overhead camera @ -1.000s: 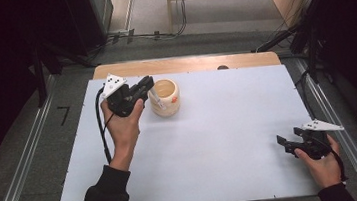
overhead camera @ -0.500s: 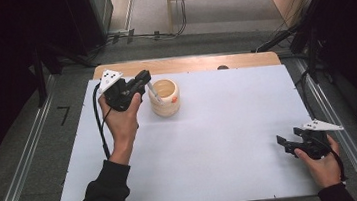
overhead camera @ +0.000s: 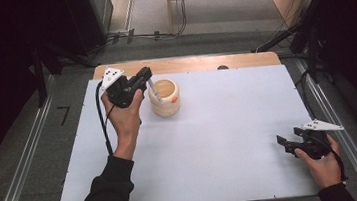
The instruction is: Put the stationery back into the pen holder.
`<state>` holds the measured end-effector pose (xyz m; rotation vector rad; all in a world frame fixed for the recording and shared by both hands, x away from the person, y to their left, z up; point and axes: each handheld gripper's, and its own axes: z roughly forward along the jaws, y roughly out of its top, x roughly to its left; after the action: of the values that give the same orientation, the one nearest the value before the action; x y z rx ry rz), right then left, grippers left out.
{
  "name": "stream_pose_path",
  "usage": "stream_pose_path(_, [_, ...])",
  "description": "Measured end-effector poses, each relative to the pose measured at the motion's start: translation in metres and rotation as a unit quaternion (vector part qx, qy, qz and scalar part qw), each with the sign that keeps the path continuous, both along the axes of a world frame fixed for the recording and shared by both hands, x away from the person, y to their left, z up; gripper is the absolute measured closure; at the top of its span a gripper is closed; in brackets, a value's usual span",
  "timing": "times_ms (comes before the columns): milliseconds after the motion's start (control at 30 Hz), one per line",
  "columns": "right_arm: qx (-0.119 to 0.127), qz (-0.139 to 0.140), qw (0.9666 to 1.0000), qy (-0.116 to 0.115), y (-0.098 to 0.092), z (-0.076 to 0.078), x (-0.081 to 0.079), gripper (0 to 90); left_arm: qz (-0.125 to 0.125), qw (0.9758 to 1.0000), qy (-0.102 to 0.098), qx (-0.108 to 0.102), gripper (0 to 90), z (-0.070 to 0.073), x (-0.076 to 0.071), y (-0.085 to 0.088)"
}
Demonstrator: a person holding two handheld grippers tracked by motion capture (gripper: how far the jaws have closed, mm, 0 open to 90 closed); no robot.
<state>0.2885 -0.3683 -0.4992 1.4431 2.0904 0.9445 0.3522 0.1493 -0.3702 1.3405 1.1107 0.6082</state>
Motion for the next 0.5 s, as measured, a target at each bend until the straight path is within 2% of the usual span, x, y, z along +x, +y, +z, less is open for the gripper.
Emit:
stream_pose_path(233, [0.0, 0.0, 1.0, 0.0, 0.0, 0.0, 0.0, 22.7, -0.007, 1.0, 0.001, -0.005, 83.3, 0.004, 0.001, -0.001])
stream_pose_path(500, [-0.001, 0.001, 1.0, -0.001, 0.0, 0.0, 0.0, 22.7, -0.004, 0.9999, -0.007, -0.014, 83.3, 0.013, 0.002, 0.003])
